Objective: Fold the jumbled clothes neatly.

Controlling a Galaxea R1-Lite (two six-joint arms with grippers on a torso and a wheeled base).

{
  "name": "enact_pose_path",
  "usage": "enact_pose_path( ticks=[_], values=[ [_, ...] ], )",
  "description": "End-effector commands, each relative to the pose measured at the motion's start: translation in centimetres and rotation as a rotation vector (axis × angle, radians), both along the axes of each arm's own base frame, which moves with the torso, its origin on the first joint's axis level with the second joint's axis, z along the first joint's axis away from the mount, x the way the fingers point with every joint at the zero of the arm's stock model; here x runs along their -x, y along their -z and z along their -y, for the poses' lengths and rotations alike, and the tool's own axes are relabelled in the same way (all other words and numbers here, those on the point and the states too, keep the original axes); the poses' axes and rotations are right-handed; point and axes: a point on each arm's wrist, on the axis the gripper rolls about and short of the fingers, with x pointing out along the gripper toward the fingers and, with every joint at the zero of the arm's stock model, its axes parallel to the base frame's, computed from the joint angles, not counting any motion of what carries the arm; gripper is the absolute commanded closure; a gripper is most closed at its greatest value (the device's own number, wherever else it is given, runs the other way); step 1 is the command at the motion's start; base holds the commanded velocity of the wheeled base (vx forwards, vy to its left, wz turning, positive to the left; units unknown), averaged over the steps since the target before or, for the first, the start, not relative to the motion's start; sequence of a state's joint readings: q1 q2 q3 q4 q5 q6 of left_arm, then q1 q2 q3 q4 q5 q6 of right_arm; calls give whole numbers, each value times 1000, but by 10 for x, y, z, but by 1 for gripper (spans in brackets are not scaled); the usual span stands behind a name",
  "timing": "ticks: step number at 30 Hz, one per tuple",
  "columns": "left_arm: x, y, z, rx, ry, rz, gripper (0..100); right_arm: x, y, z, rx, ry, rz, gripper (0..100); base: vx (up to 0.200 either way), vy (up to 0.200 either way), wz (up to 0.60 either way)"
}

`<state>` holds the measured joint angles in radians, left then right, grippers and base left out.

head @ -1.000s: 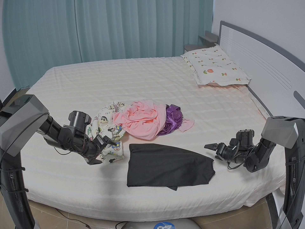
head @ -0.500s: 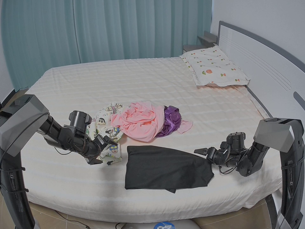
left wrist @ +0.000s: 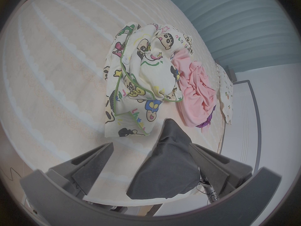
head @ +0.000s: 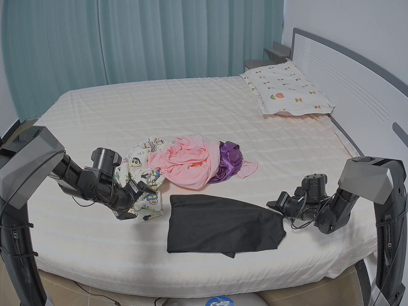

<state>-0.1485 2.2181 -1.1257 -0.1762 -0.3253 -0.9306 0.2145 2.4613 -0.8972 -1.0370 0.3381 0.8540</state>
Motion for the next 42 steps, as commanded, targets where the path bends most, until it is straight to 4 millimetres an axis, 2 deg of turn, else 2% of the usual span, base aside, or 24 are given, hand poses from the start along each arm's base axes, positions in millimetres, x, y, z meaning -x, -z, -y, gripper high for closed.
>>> enact_pose_path(
  ticks=[1,6,7,13,24,25,36,42],
  values=[
    [0,1,0,0,0,-3,0,0,-8,3,-6,9,21,100,0,0,0],
    [0,0,0,0,0,-3,0,7,-4,7,15,17,22,100,0,0,0],
    [0,0,0,0,0,-3,0,8,-4,7,24,14,21,0,0,0,0],
    [1,1,0,-1,0,-6,0,18,3,9,75,-3,2,0,0,0,0],
    [1,1,0,0,0,-4,0,23,4,-8,67,-52,-10,0,0,0,0],
    [1,1,0,0,0,-4,0,22,3,-9,63,-51,-8,100,0,0,0],
    [1,1,0,0,0,-4,0,20,-9,-9,0,-11,18,100,0,0,0],
    [1,1,0,0,0,-4,0,31,-18,-3,-11,7,173,100,0,0,0]
  ],
)
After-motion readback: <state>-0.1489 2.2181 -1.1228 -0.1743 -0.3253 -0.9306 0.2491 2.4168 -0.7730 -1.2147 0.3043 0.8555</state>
